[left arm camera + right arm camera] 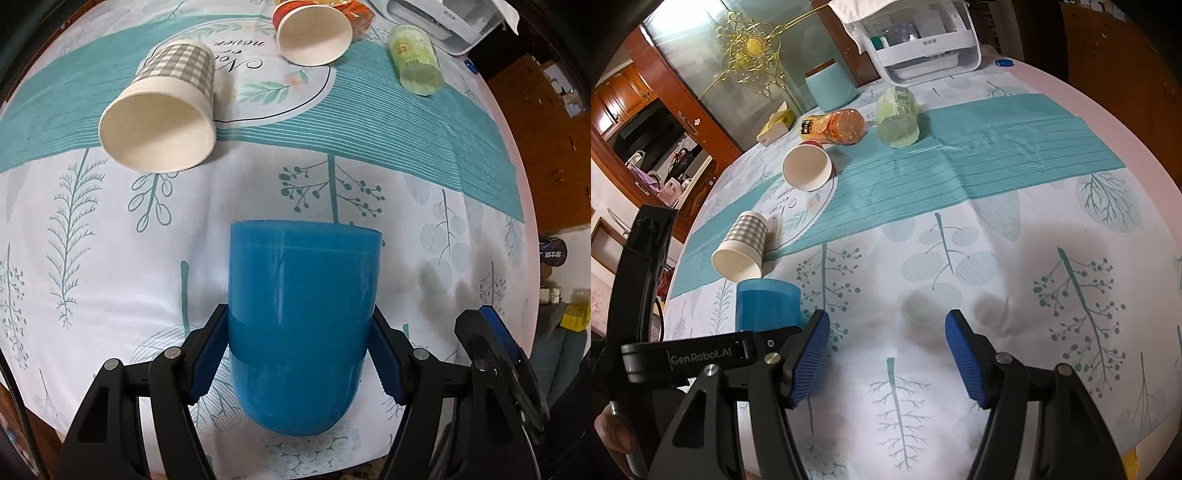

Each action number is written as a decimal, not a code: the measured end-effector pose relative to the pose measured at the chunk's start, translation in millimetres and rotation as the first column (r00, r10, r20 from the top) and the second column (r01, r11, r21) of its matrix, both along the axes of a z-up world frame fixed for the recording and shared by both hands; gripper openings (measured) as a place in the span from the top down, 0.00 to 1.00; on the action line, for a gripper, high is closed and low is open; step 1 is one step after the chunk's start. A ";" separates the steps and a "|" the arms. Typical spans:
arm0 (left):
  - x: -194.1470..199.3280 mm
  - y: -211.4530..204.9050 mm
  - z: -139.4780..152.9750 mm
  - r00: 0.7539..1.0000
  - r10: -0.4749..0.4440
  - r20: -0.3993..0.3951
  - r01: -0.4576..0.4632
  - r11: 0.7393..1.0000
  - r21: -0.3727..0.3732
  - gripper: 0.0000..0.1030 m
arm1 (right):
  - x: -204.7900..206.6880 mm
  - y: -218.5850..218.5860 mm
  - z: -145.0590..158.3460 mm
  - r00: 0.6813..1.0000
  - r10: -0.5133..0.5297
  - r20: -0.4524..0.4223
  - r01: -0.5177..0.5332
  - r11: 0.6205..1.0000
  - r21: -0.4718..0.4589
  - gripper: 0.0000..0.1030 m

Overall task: Flip cup upright
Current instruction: 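Lower the blue cup base-first onto the cloth and open the left gripper, then grasp the upright blue cup with the right gripper while the left gripper withdraws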

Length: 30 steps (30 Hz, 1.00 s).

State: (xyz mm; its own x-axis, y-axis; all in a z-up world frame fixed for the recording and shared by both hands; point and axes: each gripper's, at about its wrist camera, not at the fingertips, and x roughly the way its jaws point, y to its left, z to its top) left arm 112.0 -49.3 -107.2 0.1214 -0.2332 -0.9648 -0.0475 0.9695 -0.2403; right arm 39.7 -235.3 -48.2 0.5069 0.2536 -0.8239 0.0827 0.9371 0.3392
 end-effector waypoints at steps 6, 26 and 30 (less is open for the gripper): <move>-1.5 1.9 2.2 1.000 -0.002 0.000 0.002 0.999 0.037 0.19 | -2.5 2.0 -0.1 1.000 0.006 -0.002 -0.006 1.000 -0.004 0.36; -25.5 26.9 52.8 0.991 -0.012 0.130 0.003 0.997 0.073 0.13 | -11.9 15.6 23.2 0.997 0.045 0.055 -0.044 0.999 -0.025 0.27; -35.1 41.7 68.0 0.980 -0.014 0.199 -0.007 0.994 0.108 0.13 | -10.0 23.2 26.6 0.996 0.067 0.054 -0.066 0.997 -0.032 0.27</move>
